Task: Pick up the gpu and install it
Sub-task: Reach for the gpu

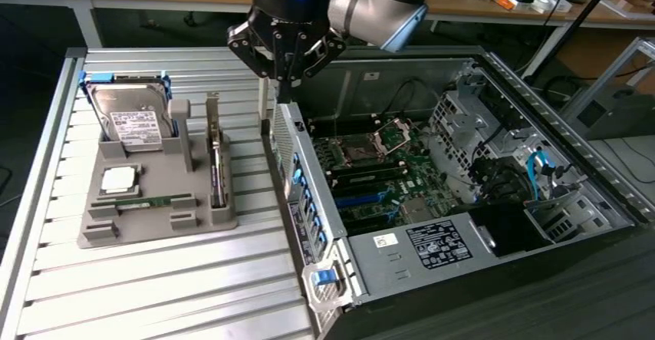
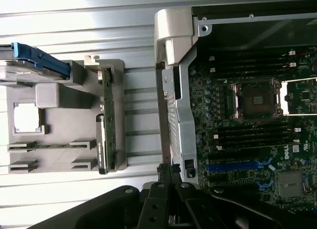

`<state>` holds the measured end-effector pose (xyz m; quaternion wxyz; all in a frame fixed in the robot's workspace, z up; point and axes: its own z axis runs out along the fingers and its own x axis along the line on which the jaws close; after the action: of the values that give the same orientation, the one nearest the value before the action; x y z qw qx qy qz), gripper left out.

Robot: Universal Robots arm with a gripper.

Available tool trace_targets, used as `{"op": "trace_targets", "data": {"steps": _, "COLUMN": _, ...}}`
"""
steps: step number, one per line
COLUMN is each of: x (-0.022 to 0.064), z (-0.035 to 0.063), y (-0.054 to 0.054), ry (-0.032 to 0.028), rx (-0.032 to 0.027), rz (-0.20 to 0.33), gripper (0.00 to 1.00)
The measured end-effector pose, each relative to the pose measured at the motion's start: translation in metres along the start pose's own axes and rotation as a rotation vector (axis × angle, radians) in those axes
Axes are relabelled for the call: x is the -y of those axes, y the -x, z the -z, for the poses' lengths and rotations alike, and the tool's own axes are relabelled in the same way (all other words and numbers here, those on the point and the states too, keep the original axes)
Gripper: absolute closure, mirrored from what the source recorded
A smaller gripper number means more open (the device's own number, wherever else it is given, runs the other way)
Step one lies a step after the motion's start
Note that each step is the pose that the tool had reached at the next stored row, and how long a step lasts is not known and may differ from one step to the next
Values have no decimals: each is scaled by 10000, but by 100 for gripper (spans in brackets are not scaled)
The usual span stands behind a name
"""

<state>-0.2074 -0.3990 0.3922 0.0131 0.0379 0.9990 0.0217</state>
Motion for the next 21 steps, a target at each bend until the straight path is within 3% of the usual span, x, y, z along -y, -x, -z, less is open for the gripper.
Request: {"op": "trace_targets", "data": {"steps": 21, "x": 18, "z": 3, "y": -235, "ry": -1, "rx": 0, "rz": 0, "gripper": 90}}
